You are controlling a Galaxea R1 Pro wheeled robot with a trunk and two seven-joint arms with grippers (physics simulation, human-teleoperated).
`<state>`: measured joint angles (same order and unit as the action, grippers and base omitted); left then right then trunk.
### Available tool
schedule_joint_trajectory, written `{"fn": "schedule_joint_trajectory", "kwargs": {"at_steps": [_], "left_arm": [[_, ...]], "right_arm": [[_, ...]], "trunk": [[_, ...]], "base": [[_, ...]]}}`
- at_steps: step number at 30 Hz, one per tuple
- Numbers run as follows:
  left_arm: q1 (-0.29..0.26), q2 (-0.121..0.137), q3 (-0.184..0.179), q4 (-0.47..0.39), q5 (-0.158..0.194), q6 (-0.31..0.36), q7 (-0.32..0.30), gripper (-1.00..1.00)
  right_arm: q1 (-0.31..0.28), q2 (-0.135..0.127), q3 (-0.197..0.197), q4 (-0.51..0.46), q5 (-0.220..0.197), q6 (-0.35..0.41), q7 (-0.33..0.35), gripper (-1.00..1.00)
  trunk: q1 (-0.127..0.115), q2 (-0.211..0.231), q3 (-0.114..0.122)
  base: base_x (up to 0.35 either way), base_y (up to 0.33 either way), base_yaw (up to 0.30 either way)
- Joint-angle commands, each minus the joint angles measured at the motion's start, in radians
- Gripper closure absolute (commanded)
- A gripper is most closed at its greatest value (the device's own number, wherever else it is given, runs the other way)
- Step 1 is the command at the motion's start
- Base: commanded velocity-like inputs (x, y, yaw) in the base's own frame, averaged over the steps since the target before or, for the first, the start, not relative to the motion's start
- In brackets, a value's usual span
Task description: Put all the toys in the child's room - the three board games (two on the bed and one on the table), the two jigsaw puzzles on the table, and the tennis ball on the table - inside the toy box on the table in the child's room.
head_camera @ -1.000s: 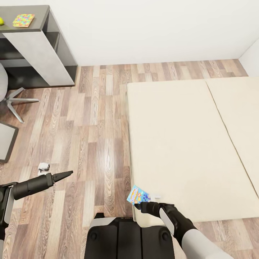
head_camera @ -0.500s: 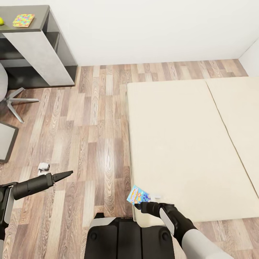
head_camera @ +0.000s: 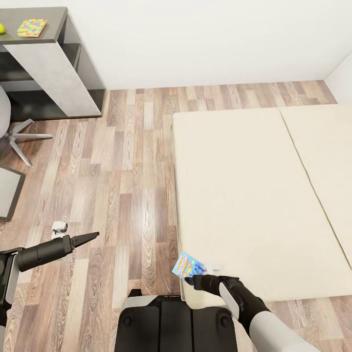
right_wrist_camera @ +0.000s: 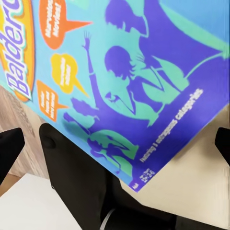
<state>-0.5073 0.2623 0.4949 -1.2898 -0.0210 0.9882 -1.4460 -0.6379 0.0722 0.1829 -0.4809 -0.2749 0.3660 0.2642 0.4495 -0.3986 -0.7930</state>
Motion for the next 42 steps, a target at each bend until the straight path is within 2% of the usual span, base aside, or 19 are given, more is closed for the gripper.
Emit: {"fn": "schedule_joint_trajectory", "kwargs": {"at_steps": [1, 36, 39, 42], "left_arm": [[0.000, 0.000, 0.001, 0.000, -0.003, 0.010, -0.005, -1.00], [0.000, 0.000, 0.001, 0.000, -0.003, 0.010, -0.005, -1.00], [0.000, 0.000, 0.001, 0.000, -0.003, 0.010, -0.006, -1.00], [0.000, 0.000, 0.002, 0.000, -0.003, 0.010, -0.006, -1.00]], "right_arm": [[0.000, -0.001, 0.002, -0.002, -0.005, 0.005, 0.000, -1.00], [-0.002, -0.010, -0.003, -0.008, -0.003, -0.001, 0.003, -1.00], [-0.005, -0.016, -0.003, -0.008, -0.002, 0.004, 0.004, -1.00], [-0.006, -0.035, -0.003, -0.011, -0.001, 0.023, 0.004, -1.00]], "trunk": [[0.001, -0.001, -0.001], [0.001, -0.001, -0.001], [0.001, -0.001, -0.001], [0.001, -0.001, -0.001]], "base": [[0.000, 0.000, 0.000], [0.000, 0.000, 0.000], [0.000, 0.000, 0.000], [0.000, 0.000, 0.000]]}}
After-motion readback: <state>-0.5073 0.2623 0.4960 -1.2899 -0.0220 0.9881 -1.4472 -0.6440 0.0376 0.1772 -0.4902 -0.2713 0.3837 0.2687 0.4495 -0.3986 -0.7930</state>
